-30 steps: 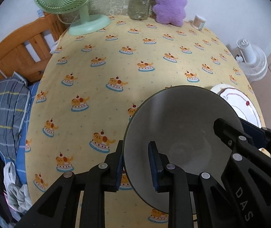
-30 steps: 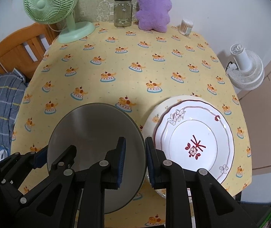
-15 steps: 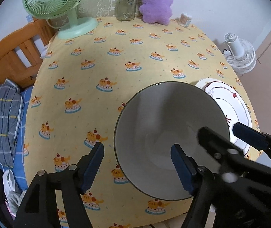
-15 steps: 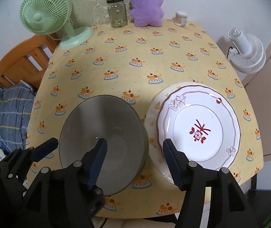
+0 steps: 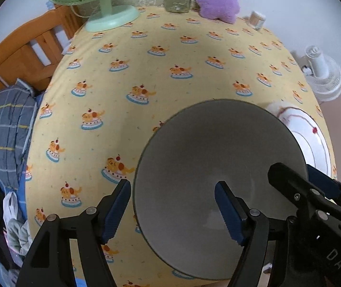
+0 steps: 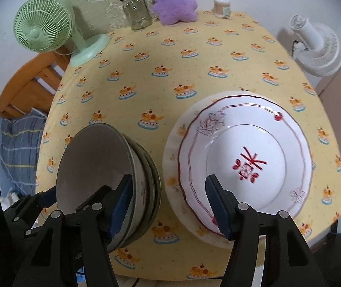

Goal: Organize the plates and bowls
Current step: 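Grasp the rim of the nested bowl stack with both grippers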

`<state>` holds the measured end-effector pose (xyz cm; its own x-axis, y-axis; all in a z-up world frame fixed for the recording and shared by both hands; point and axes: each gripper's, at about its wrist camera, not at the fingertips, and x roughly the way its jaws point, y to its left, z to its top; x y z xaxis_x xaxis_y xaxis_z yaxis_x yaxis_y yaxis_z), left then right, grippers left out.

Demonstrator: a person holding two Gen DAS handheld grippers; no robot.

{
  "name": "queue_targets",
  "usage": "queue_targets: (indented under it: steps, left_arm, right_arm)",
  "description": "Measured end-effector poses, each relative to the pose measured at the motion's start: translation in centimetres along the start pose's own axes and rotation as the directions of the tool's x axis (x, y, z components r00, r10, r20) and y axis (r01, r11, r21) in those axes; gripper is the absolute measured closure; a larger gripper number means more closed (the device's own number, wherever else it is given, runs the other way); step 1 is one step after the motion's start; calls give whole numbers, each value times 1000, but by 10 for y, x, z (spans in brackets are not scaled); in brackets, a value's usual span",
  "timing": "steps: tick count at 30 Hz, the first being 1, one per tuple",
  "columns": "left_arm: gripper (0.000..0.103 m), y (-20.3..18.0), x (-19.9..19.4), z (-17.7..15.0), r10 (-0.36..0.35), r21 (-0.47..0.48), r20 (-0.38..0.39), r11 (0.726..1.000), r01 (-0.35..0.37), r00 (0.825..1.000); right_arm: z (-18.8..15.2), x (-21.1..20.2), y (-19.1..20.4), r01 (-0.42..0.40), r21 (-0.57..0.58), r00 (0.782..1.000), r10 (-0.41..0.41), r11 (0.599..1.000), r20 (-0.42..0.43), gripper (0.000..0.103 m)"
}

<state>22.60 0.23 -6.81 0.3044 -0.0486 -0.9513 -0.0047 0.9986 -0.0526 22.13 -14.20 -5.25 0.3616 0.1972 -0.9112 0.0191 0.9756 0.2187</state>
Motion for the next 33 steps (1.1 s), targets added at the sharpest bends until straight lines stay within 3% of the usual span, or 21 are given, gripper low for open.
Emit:
queue_targets:
  steps: [3, 9, 15, 26, 33]
  left_arm:
    - [29, 3, 2, 2, 33, -33, -6, 999, -34, 999]
    - [29, 5, 6, 1, 55, -85, -26, 995, -57, 998]
    - [29, -2, 8, -5, 77, -92, -56, 992, -82, 995]
    - [31, -4, 13, -9, 73, -104, -62, 991, -79, 995]
    - [31, 2, 16, -6, 4, -61, -31, 998, -6, 1000]
  right_arm:
    - [7, 9, 1, -51, -20, 998, 51, 998, -25, 50]
    - [16, 23, 18, -135, -105, 989, 128, 985, -76, 57]
    - [17, 43, 16, -176, -93, 974, 160, 980, -160, 63]
    - [15, 56, 16, -204, -104, 964, 181, 974, -197, 64]
    - [14, 57, 17, -183, -70, 968, 167, 981, -189, 63]
